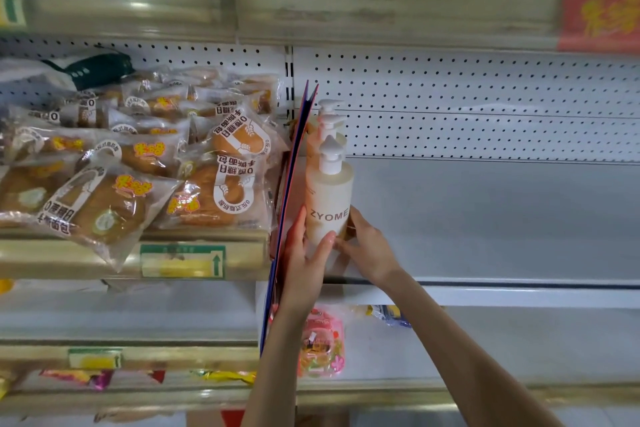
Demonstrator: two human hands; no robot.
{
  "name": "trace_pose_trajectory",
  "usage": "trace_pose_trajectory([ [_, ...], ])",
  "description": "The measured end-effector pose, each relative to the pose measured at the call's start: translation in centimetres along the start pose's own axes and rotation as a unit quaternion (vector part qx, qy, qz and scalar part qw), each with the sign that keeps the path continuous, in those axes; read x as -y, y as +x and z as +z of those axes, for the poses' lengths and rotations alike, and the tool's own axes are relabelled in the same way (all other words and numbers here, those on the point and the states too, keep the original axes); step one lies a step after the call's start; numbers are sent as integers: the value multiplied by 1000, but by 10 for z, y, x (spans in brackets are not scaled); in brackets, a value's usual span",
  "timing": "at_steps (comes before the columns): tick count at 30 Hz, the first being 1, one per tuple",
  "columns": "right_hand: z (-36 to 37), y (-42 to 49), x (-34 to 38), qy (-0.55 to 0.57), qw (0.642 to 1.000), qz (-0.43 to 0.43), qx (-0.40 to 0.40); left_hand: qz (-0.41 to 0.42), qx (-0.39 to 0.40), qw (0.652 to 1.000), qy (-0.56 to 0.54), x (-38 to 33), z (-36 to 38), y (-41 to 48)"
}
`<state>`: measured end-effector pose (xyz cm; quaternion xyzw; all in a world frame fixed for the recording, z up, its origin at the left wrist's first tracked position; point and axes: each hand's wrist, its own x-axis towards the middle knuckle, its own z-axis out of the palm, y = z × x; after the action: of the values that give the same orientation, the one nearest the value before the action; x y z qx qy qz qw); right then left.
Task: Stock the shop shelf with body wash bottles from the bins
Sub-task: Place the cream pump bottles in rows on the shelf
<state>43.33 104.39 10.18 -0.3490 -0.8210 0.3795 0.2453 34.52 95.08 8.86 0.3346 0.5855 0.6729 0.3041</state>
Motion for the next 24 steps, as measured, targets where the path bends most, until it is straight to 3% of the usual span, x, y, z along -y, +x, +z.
trace_pose_trajectory([
  [10, -2, -2, 4, -13, 1000, 14, -4, 21, 3, 999, 40, -8, 3, -4],
  [14, -12, -27, 2, 122, 991, 44, -33, 34, -11, 998, 44, -15, 6, -25],
  [19, -39, -104, -25, 208, 974, 51, -78, 32, -43, 999, 3, -7, 26, -75],
  [22, -55, -159, -63, 224, 964, 107, -95, -6, -41, 999, -35, 16, 42, -107],
  [24, -59, -197, -104, 207, 958, 173, -97, -33, -25, 999, 1, 46, 52, -127],
])
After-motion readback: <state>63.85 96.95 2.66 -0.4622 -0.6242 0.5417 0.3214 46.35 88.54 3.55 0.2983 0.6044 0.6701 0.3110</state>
